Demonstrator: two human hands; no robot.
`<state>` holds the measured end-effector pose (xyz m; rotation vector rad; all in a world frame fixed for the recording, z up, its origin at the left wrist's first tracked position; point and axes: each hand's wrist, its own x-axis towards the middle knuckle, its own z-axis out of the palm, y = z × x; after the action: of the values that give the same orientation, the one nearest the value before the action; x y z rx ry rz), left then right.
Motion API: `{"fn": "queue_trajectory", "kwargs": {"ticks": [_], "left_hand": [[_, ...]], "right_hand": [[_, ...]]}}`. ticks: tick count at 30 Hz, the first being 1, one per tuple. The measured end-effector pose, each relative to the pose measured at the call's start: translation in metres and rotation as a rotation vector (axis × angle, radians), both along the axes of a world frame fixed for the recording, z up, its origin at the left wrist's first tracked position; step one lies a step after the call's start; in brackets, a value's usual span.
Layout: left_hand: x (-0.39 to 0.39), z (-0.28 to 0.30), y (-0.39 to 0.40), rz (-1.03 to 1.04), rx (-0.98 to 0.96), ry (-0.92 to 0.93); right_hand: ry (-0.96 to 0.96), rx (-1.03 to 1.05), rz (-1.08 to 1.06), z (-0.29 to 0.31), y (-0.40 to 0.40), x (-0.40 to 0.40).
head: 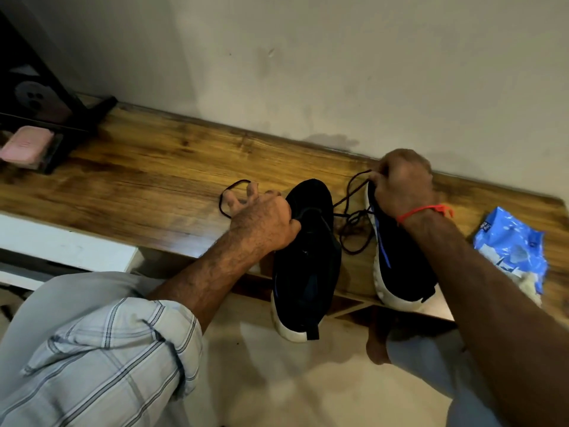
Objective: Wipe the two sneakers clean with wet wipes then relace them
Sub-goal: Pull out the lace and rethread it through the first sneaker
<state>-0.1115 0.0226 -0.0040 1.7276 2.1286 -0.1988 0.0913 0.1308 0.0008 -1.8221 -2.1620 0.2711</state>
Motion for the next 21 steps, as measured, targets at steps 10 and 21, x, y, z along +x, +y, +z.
{"fn": "queue_trajectory", "kwargs": {"ticks": [10,21], "left_hand": [[0.002,-0.007,-0.001,0.009,0.014,0.027],[0.004,-0.008,-0.001,-0.018,0.051,-0.010]], "right_hand": [[-0.359,-0.105,0.359,-0.030,-0.039,-0.048],[-0.320,-0.260,0.461,-0.020,-0.055,-0.057]]}}
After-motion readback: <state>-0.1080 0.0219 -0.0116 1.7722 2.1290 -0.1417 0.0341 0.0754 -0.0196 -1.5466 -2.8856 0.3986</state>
